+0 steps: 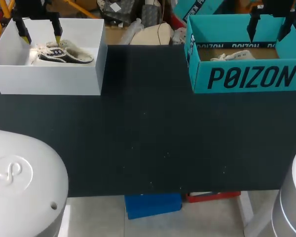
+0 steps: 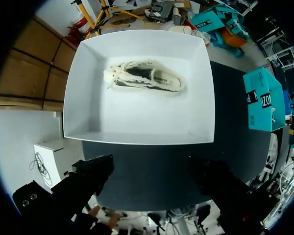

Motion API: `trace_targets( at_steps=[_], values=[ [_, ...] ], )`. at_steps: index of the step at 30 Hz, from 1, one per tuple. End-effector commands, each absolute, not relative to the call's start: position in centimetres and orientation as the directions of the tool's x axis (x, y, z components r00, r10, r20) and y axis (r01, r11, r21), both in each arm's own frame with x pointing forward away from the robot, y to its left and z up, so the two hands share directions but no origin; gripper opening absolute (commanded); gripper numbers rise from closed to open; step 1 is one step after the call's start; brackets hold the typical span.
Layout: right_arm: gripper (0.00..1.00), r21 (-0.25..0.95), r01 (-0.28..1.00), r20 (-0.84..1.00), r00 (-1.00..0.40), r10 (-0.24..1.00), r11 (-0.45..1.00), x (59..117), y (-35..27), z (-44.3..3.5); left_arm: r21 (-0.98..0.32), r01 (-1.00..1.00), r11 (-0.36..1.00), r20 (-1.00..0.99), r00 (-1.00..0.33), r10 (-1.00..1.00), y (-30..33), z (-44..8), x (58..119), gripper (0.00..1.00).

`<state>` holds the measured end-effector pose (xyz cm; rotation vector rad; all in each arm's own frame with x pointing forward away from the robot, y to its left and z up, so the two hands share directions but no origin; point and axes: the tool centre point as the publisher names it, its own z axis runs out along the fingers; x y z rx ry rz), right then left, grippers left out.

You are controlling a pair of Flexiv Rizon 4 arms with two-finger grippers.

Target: Take the shoe out of the shoebox, open the shoe tongue, remove and reinsert the insole, then place the shoe into the shoebox

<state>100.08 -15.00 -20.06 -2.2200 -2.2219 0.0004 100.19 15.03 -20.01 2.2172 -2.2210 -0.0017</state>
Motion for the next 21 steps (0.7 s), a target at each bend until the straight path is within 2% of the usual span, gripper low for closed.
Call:
trace_targets(
  at_steps=[1, 3, 4, 5, 6, 21],
  values=[
    [1.00, -0.001, 1.000, 0.000, -0.001, 1.000, 0.001, 100.1, -15.0, -20.1, 0.032, -0.995, 0.098, 0.002, -0.098, -0.995, 15.0, -20.0, 100.1, 1.00],
    [1.00, -0.001, 1.000, 0.000, -0.001, 1.000, 0.001, 100.1, -15.0, -20.1, 0.027, -0.898, 0.439, -0.088, -0.440, -0.894, 15.1, -20.5, 99.0, 1.00],
    [1.00, -0.001, 1.000, 0.000, -0.001, 1.000, 0.001, 100.1, -15.0, -20.1, 0.021, -0.822, 0.569, -0.115, -0.567, -0.816, 15.3, -20.6, 98.7, 1.00],
    [1.00, -0.001, 1.000, 0.000, -0.001, 1.000, 0.001, 100.1, -15.0, -20.1, 0.021, -0.801, 0.598, -0.130, -0.595, -0.793, 15.2, -20.5, 98.9, 1.00],
    [1.00, -0.001, 1.000, 0.000, -0.001, 1.000, 0.001, 100.1, -15.0, -20.1, -0.012, -0.838, 0.545, -0.207, -0.531, -0.821, 14.8, -20.4, 99.8, 1.00],
    [1.00, -0.001, 1.000, 0.000, -0.001, 1.000, 0.001, 100.1, -15.0, -20.1, -0.012, -0.838, 0.545, -0.207, -0.531, -0.821, 14.8, -20.4, 99.8, 1.00]
  ],
)
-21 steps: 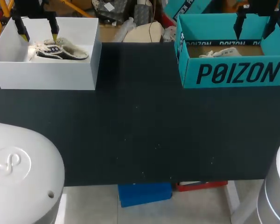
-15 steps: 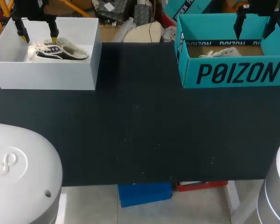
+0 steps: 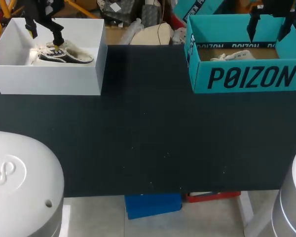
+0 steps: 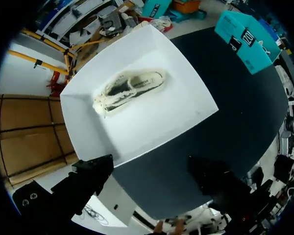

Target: Take the shoe out of the shoebox, open the shoe tongue, remove and reinsert the insole, then place the shoe into the shoebox

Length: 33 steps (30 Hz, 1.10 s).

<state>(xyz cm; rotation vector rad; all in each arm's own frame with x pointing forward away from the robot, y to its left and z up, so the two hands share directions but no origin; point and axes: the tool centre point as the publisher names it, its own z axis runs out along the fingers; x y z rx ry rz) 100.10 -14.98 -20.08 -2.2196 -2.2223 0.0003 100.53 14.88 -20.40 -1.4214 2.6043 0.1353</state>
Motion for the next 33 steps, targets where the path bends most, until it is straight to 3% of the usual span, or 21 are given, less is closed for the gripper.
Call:
trace_targets(
  at_steps=[1, 3, 5, 8, 9, 10, 12, 13, 14, 15, 17, 23, 31, 33],
  values=[
    [1.00, -0.001, 1.000, 0.000, -0.001, 1.000, 0.001, 100.1, -15.0, -20.1, -0.012, -0.838, 0.545, -0.207, -0.531, -0.821, 14.8, -20.4, 99.8, 1.00],
    [1.00, -0.001, 1.000, 0.000, -0.001, 1.000, 0.001, 100.1, -15.0, -20.1, -0.012, -0.838, 0.545, -0.207, -0.531, -0.821, 14.8, -20.4, 99.8, 1.00],
    [1.00, -0.001, 1.000, 0.000, -0.001, 1.000, 0.001, 100.1, -15.0, -20.1, -0.025, -0.724, 0.689, -0.134, -0.681, -0.720, 14.3, -20.4, 100.0, 1.00],
    [1.00, -0.001, 1.000, 0.000, -0.001, 1.000, 0.001, 100.1, -15.0, -20.1, -0.009, -0.619, 0.785, -0.093, -0.781, -0.617, 14.2, -20.6, 100.7, 1.00],
    [1.00, -0.001, 1.000, 0.000, -0.001, 1.000, 0.001, 100.1, -15.0, -20.1, -0.002, -0.614, 0.789, -0.084, -0.786, -0.612, 14.3, -20.6, 101.1, 0.83],
    [1.00, -0.001, 1.000, 0.000, -0.001, 1.000, 0.001, 100.1, -15.0, -20.1, 0.034, -0.578, 0.815, -0.105, -0.813, -0.572, 14.4, -20.6, 101.5, 0.58],
    [1.00, -0.001, 1.000, 0.000, -0.001, 1.000, 0.001, 100.1, -15.0, -20.1, 0.077, -0.538, 0.839, -0.125, -0.840, -0.527, 14.4, -20.8, 102.3, 0.79],
    [1.00, -0.001, 1.000, 0.000, -0.001, 1.000, 0.001, 100.1, -15.0, -20.1, 0.119, -0.504, 0.855, -0.129, -0.862, -0.490, 14.5, -20.8, 102.8, 0.64],
    [1.00, -0.001, 1.000, 0.000, -0.001, 1.000, 0.001, 100.1, -15.0, -20.1, 0.142, -0.477, 0.867, -0.154, -0.876, -0.457, 14.5, -21.0, 103.1, 0.55],
    [1.00, -0.001, 1.000, 0.000, -0.001, 1.000, 0.001, 100.1, -15.0, -20.1, 0.153, -0.473, 0.868, -0.179, -0.877, -0.447, 14.7, -21.0, 103.7, 0.57],
    [1.00, -0.001, 1.000, 0.000, -0.001, 1.000, 0.001, 100.1, -15.0, -20.1, 0.173, -0.422, 0.890, -0.179, -0.902, -0.393, 14.9, -21.3, 104.4, 0.71],
    [1.00, -0.001, 1.000, 0.000, -0.001, 1.000, 0.001, 100.1, -15.0, -20.1, 0.118, -0.349, 0.930, -0.209, -0.924, -0.320, 16.4, -24.0, 107.4, 0.84],
    [1.00, -0.001, 1.000, 0.000, -0.001, 1.000, 0.001, 100.1, -15.0, -20.1, 0.073, -0.248, 0.966, -0.133, -0.962, -0.237, 17.0, -27.4, 110.3, 0.71],
    [1.00, -0.001, 1.000, 0.000, -0.001, 1.000, 0.001, 100.1, -15.0, -20.1, 0.075, -0.226, 0.971, -0.116, -0.969, -0.217, 16.9, -28.1, 110.9, 0.76]
  ],
)
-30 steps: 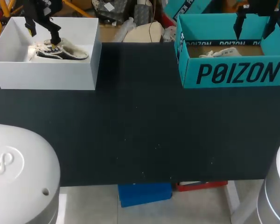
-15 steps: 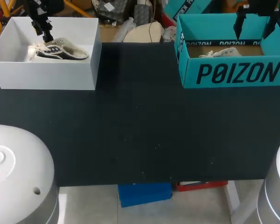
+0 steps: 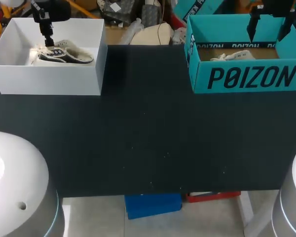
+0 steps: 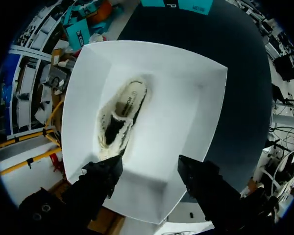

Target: Take the shoe out of the shoebox, open the shoe tongue, remove and reinsert the insole, then place the shoe into the shoebox

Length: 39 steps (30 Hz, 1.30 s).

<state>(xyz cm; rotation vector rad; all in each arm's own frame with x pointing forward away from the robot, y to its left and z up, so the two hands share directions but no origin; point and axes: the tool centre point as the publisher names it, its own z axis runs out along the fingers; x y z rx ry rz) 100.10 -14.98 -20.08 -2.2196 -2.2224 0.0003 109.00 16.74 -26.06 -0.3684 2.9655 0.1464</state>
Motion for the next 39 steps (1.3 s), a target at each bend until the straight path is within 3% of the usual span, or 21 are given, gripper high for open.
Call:
trace_targets(
  at_steps=[1, 5, 9, 16, 27, 32, 39],
  values=[
    [1.00, -0.001, 1.000, 0.000, -0.001, 1.000, 0.001, 100.1, -15.0, -20.1, 0.081, -0.218, 0.972, -0.108, -0.972, -0.209, 16.9, -28.4, 111.2, 0.74],
    [1.00, -0.001, 1.000, 0.000, -0.001, 1.000, 0.001, 100.1, -15.0, -20.1, 0.093, -0.184, 0.978, -0.083, -0.981, -0.177, 16.6, -29.6, 112.5, 0.66],
    [1.00, -0.001, 1.000, 0.000, -0.001, 1.000, 0.001, 100.1, -15.0, -20.1, 0.097, -0.151, 0.984, -0.060, -0.987, -0.146, 16.6, -30.6, 113.4, 0.52],
    [1.00, -0.001, 1.000, 0.000, -0.001, 1.000, 0.001, 100.1, -15.0, -20.1, 0.117, -0.110, 0.987, -0.022, -0.994, -0.108, 16.7, -32.4, 115.2, 0.58],
    [1.00, -0.001, 1.000, 0.000, -0.001, 1.000, 0.001, 100.1, -15.0, -20.1, 0.171, -0.030, 0.985, 0.024, -0.999, -0.035, 17.2, -35.4, 115.6, 0.44],
    [1.00, -0.001, 1.000, 0.000, -0.001, 1.000, 0.001, 100.1, -15.0, -20.1, 0.180, -0.007, 0.984, 0.055, -0.998, -0.018, 17.1, -37.0, 115.1, 0.45],
    [1.00, -0.001, 1.000, 0.000, -0.001, 1.000, 0.001, 100.1, -15.0, -20.1, 0.191, 0.004, 0.982, 0.083, -0.996, -0.012, 17.5, -39.3, 114.2, 0.38]
  ],
)
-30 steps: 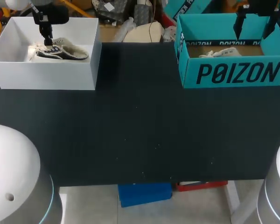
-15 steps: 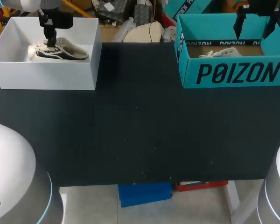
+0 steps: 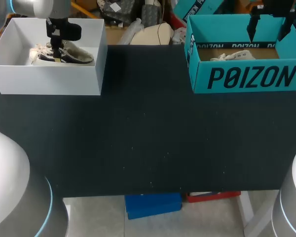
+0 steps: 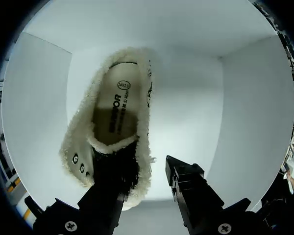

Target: Take the shoe out of the shoebox, open the shoe tongue, remove and reinsert the insole, then place the shoe into the shoebox

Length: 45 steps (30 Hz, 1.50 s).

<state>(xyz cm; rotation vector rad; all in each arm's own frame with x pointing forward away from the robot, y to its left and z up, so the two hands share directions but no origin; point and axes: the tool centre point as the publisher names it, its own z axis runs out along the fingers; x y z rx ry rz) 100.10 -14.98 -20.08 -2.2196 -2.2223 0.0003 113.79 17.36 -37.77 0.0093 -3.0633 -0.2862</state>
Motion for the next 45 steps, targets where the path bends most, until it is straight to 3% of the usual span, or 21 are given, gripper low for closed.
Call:
trace_targets(
  at_steps=[1, 8, 10, 11, 23, 35, 39, 45],
  values=[
    [1.00, -0.001, 1.000, 0.000, -0.001, 1.000, 0.001, 100.1, -15.0, -20.1, 0.195, 0.003, 0.981, 0.083, -0.996, -0.013, 17.5, -39.5, 114.2, 0.38],
    [1.00, -0.001, 1.000, 0.000, -0.001, 1.000, 0.001, 100.1, -15.0, -20.1, 0.199, -0.008, 0.980, 0.067, -0.997, -0.022, 17.6, -40.5, 114.6, 0.33],
    [1.00, -0.001, 1.000, 0.000, -0.001, 1.000, 0.001, 100.1, -15.0, -20.1, 0.203, -0.015, 0.979, 0.055, -0.998, -0.027, 17.5, -40.7, 114.8, 0.18],
    [1.00, -0.001, 1.000, 0.000, -0.001, 1.000, 0.001, 100.1, -15.0, -20.1, 0.205, -0.017, 0.979, 0.052, -0.998, -0.028, 17.5, -40.7, 114.8, 0.00],
    [1.00, -0.001, 1.000, 0.000, -0.001, 1.000, 0.001, 100.1, -15.0, -20.1, 0.159, -0.041, 0.986, -0.021, -0.999, -0.038, 16.8, -35.8, 113.4, 0.00],
    [1.00, -0.001, 1.000, 0.000, -0.001, 1.000, 0.001, 100.1, -15.0, -20.1, 0.200, -0.242, 0.949, -0.262, -0.947, -0.186, 13.4, -22.2, 109.4, 0.00],
    [1.00, -0.001, 1.000, 0.000, -0.001, 1.000, 0.001, 100.1, -15.0, -20.1, 0.160, -0.355, 0.921, -0.352, -0.892, -0.283, 11.4, -17.2, 107.1, 0.00],
    [1.00, -0.001, 1.000, 0.000, -0.001, 1.000, 0.001, 100.1, -15.0, -20.1, 0.000, -0.390, 0.921, -0.461, -0.817, -0.346, 6.6, -8.7, 101.1, 0.00]
  ],
)
